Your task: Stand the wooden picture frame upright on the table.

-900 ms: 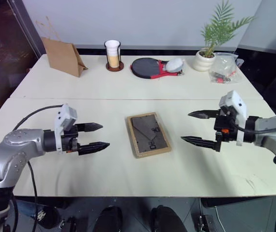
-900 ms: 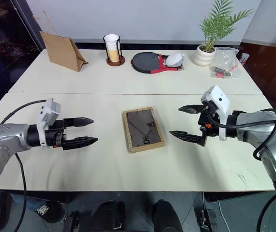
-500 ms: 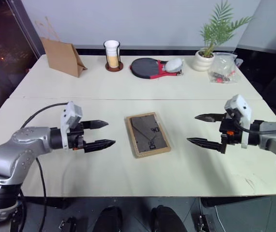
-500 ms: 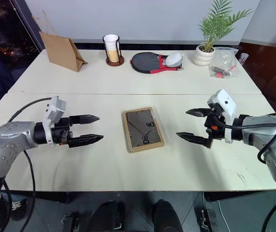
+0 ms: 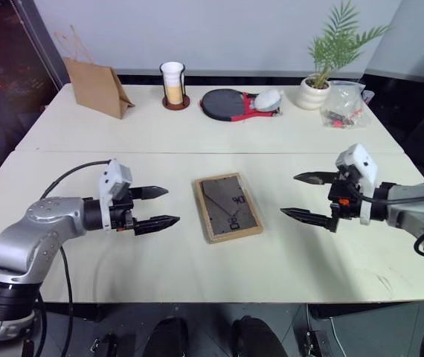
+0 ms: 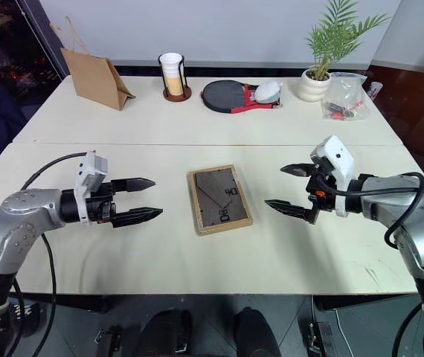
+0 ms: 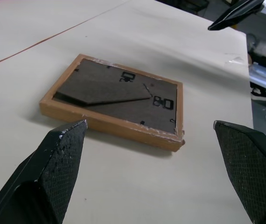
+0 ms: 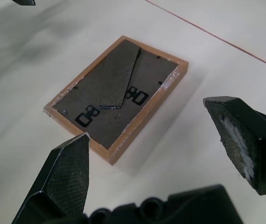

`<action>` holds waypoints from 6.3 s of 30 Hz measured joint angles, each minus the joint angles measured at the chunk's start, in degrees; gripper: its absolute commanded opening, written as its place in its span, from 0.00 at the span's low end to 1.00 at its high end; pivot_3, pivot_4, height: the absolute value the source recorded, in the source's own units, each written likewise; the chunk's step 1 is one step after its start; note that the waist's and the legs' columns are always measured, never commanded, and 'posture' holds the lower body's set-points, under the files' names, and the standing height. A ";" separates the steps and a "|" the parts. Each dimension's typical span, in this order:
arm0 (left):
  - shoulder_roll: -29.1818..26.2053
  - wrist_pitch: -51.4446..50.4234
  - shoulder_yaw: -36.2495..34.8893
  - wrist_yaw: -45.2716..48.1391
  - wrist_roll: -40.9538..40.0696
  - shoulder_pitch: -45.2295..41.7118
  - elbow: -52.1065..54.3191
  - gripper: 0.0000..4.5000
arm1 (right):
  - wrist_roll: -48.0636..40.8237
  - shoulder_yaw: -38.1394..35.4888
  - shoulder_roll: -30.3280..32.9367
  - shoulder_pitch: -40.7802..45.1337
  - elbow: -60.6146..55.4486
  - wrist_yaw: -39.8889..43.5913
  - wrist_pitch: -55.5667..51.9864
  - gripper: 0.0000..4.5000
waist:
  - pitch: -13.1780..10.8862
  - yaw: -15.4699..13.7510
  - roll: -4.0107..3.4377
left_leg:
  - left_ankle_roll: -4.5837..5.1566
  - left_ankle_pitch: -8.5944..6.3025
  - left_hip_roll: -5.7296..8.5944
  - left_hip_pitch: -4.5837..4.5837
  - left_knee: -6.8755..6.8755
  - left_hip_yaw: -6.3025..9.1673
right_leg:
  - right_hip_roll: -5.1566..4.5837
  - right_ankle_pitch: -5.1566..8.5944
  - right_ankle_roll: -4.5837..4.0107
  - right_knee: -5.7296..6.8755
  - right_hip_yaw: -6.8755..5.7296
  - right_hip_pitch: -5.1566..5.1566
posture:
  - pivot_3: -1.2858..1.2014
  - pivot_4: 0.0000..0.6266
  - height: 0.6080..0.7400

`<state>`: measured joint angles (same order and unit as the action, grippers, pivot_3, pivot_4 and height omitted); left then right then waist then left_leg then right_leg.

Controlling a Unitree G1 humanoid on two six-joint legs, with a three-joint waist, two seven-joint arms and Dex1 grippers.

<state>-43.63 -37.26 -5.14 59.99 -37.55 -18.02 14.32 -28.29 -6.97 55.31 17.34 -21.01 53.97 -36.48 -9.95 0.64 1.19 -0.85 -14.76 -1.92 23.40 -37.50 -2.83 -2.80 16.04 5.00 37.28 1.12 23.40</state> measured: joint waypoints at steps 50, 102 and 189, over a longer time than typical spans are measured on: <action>8.00 10.15 13.40 -9.30 23.15 2.56 -8.88 0.01 | 22.53 24.02 -25.52 2.58 7.47 -12.87 -2.02 0.00 | 0.12 0.45 -0.03 | 0.07 -0.05 -0.08 -0.08 -0.45 -0.01 | 0.07 -0.03 0.03 0.50 0.06 -0.02 | 0.52 0.24 1.00; 22.98 -43.42 -11.92 -21.95 -15.31 -3.36 -18.57 0.25 | 24.01 27.25 -21.12 2.67 3.68 -6.49 1.28 0.00 | 0.34 0.06 0.02 | 0.08 -0.06 0.08 -0.09 -0.53 0.17 | -0.22 -0.02 0.02 0.46 -0.06 -0.16 | 0.52 0.24 1.00; 23.46 -31.11 -9.97 -20.18 -32.99 14.32 -12.25 0.25 | 29.14 24.04 -9.07 16.39 18.57 -10.28 41.27 0.99 | 0.26 0.27 -0.01 | 0.06 -0.06 0.30 0.08 0.40 0.00 | -0.84 0.23 -0.47 -0.41 -0.17 0.10 | 0.52 0.24 1.00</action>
<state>-20.17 -68.38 -15.11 39.81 -70.53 -3.70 2.07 0.85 17.07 46.24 33.73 -2.44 43.69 4.78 -9.70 0.91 1.18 -0.79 -14.82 -1.62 23.48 -37.10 -2.83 -3.64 16.28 4.52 36.88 0.95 23.50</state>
